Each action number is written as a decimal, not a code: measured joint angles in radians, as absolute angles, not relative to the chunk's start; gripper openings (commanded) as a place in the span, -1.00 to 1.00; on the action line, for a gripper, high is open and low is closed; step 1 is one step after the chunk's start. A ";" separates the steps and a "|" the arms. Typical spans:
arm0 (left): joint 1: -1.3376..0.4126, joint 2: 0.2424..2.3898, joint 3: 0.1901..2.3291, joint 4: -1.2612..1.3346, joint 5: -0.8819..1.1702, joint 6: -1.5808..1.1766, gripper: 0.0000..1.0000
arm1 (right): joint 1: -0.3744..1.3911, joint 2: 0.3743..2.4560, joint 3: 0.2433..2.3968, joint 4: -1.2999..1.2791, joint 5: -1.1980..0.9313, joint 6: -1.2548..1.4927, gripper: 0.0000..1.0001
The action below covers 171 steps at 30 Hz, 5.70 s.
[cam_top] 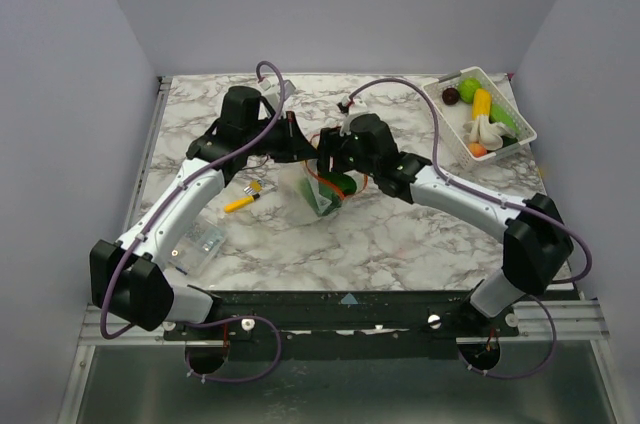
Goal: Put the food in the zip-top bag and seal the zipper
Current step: Place the fake fruit in the zipper food storage bag, then pick up the fake fruit from the bin, then place the fake fruit in the zipper food storage bag.
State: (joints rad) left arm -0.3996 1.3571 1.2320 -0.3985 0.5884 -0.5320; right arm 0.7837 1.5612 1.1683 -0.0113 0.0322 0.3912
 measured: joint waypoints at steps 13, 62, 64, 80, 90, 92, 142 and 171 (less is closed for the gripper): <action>-0.402 1.356 1.219 -0.398 0.591 -0.539 -1.00 | 0.785 1.539 1.201 -0.118 0.100 0.477 0.36; -0.402 1.361 1.219 -0.398 0.624 -0.558 -1.00 | 0.017 2.114 1.870 -0.350 0.440 0.277 0.47; -0.402 1.362 1.219 -0.398 0.627 -0.560 -1.00 | 0.004 2.166 1.937 -0.359 0.450 0.260 0.51; -0.402 1.402 1.219 -0.387 0.666 -0.577 -1.00 | -0.075 2.481 2.212 -0.463 0.496 0.146 0.51; -0.402 1.411 1.219 -0.383 0.672 -0.583 -1.00 | -0.081 2.502 2.244 -0.466 0.508 0.107 0.01; -0.402 1.411 1.219 -0.382 0.672 -0.584 -1.00 | -0.081 2.502 2.245 -0.466 0.507 0.105 -0.06; -0.408 1.409 1.219 -0.392 0.665 -0.564 -1.00 | 0.257 1.244 1.021 -0.132 -0.622 0.710 -0.47; -0.427 1.378 1.219 -0.398 0.612 -0.552 -1.00 | 0.686 1.449 1.320 -0.466 -0.131 0.706 -0.26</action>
